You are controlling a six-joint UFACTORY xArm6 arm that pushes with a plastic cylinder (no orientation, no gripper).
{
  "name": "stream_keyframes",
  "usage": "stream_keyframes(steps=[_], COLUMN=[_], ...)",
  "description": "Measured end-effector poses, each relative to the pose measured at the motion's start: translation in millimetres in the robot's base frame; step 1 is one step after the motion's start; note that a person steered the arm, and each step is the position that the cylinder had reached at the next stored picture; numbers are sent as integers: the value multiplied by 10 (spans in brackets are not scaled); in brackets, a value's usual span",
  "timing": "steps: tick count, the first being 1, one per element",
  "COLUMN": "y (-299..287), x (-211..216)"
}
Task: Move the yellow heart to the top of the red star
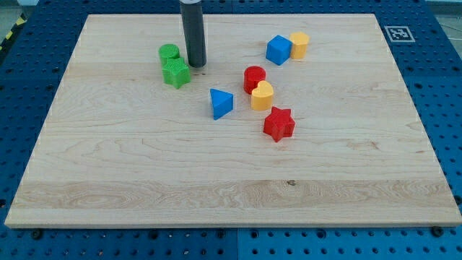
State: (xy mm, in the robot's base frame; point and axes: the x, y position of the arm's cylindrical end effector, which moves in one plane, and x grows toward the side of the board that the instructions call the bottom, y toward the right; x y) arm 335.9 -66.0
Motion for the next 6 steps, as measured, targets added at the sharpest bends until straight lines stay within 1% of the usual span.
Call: stream_keyframes(steps=[1,2,4,5,6], y=[0,151,287,291,494], x=[24,24,283,297,409])
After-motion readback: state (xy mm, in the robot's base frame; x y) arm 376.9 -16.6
